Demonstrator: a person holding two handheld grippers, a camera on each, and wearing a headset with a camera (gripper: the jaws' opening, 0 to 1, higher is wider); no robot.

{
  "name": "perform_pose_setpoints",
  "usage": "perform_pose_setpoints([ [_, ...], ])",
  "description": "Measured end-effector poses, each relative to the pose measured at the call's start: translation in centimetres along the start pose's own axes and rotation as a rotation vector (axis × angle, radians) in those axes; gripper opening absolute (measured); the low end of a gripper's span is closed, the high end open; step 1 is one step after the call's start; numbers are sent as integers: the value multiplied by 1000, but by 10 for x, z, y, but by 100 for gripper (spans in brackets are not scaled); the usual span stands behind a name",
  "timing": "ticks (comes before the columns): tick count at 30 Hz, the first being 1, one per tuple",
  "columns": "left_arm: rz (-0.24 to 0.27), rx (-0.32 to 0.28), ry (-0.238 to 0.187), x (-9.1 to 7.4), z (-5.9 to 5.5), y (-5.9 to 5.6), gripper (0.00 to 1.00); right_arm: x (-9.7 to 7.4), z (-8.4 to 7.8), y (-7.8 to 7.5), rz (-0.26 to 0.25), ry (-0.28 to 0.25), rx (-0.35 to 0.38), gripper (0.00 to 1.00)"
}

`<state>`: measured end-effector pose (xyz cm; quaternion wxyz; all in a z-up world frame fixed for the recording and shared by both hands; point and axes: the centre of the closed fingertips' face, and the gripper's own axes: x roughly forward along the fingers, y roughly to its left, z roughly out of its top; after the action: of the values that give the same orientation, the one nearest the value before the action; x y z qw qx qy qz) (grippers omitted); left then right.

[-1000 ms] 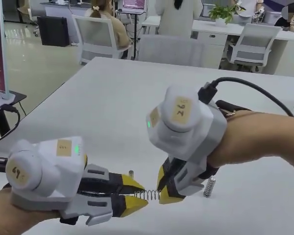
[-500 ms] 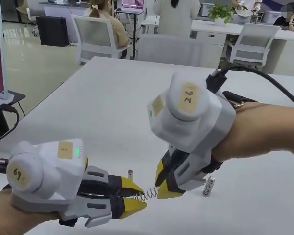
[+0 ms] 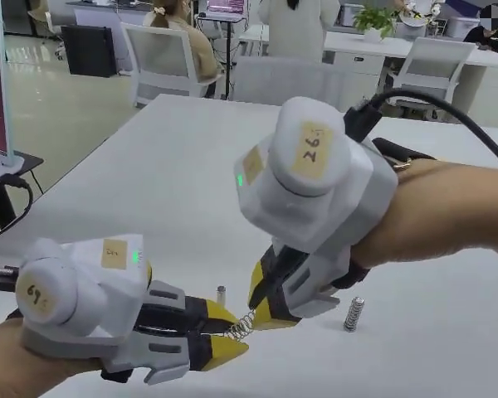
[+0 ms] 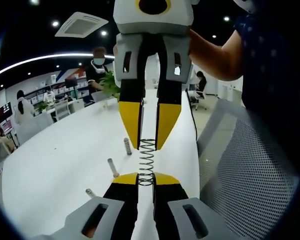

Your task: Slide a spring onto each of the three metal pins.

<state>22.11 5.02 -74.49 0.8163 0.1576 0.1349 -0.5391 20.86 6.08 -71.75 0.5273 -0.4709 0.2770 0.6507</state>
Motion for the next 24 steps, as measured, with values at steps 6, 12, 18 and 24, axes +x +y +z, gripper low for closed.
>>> perform_pose_setpoints([
  [6, 1, -5, -1, 0, -1, 1, 2, -2, -1, -4, -10, -19, 20, 11],
  [12, 6, -8, -6, 0, 0, 2, 2, -4, -1, -2, -2, -70, 52, 16],
  [18, 10, -7, -46, -2, 7, 3, 2, -2, -7, -6, 6, -179, 148, 17],
  [24, 7, -10, -69, -3, 12, 3, 2, -3, -1, -5, 40, -265, 196, 13],
])
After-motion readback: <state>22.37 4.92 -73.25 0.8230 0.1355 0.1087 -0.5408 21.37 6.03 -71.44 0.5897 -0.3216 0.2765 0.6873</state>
